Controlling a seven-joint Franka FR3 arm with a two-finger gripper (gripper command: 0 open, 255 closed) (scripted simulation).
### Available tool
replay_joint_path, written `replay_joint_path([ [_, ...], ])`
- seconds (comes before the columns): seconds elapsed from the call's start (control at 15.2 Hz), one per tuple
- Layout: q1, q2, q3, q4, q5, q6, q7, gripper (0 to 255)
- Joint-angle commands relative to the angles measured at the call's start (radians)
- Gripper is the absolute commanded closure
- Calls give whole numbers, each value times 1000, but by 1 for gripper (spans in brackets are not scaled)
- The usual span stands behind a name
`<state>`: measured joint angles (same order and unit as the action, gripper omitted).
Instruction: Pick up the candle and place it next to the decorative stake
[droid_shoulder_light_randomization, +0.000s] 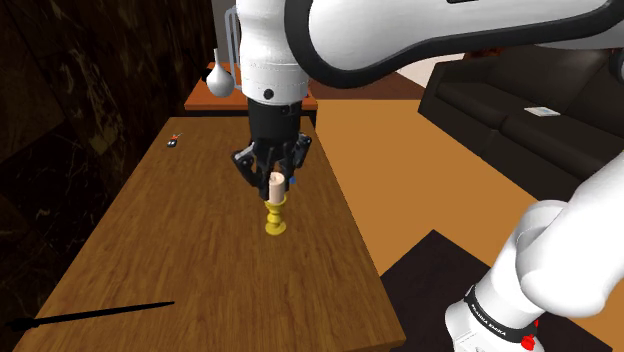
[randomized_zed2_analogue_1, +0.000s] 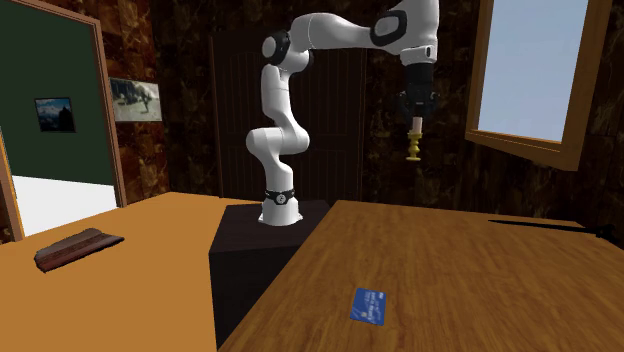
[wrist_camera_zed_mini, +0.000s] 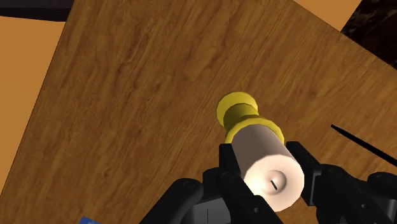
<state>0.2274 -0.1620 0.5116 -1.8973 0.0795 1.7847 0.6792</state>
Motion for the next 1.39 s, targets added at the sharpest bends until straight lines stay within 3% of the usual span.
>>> replay_joint_path([
  [0.0, 17, 49, 37, 53, -22, -7, 63, 255],
  [0.53, 136, 327, 151, 335, -191, -64, 316, 255],
  [0.79, 251, 495, 168, 532, -300, -131, 427, 255],
  [1.06, 411, 685, 154, 800, -408, -233, 504, 255],
  [1.32, 389, 666, 152, 714, -397, -167, 507, 255],
])
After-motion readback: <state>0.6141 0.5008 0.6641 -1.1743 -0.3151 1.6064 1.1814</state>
